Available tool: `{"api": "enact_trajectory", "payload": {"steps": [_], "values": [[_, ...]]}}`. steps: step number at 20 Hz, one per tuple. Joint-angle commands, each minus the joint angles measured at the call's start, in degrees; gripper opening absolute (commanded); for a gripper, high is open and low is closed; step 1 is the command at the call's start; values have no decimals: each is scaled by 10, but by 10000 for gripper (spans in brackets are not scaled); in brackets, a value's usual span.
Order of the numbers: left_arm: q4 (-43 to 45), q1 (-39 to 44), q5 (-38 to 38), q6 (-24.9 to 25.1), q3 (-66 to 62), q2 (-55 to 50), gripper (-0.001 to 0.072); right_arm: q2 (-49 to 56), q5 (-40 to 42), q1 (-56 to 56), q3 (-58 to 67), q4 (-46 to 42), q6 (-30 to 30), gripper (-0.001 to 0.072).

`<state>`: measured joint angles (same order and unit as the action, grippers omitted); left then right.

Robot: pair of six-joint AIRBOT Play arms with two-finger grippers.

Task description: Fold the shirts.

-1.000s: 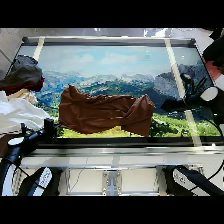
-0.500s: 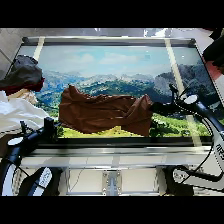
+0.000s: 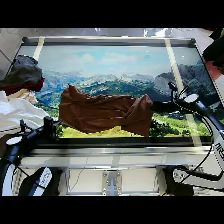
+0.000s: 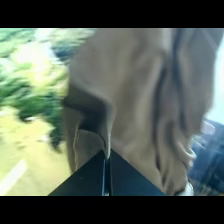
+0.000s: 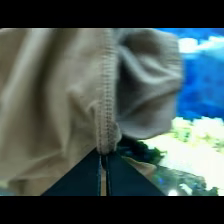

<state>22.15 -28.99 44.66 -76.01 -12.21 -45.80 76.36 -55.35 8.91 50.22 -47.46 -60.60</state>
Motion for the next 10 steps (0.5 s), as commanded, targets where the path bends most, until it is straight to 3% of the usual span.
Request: {"api": "enact_trajectory", "payload": {"steps": [1, 4, 6, 10], "values": [[-4, -5, 73, 30, -54, 37, 10, -45, -123, 0, 54, 0, 24, 15], [-3, -37, 159, 35, -172, 97, 10, -161, -217, 0, 137, -9, 33, 15], [-3, -73, 178, 35, -268, 138, 10, -255, -262, 0, 202, -22, 24, 15], [-3, -181, 180, 41, -473, 190, 8, -426, -249, 0, 356, -95, -35, 16]]}}
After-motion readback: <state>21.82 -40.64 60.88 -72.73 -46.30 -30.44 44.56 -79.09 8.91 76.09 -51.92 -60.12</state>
